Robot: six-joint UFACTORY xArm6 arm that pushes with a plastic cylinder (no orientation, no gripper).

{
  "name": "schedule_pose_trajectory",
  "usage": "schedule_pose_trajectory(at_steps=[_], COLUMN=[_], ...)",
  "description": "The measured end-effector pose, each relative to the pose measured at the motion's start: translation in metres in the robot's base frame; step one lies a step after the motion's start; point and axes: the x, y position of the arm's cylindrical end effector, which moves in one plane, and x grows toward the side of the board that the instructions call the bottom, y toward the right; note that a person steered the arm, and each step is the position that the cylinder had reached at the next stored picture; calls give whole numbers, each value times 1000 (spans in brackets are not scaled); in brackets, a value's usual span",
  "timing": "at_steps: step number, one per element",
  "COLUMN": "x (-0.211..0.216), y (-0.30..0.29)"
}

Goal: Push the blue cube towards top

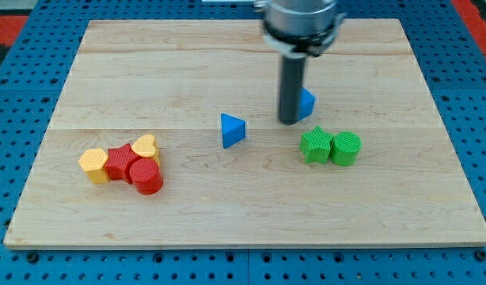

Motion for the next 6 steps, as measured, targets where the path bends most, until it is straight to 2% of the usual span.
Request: schedule_pose_trajectory(at_steps=[2, 3, 5, 6], x=[-65, -65, -70, -65], y=[13, 23, -39, -39])
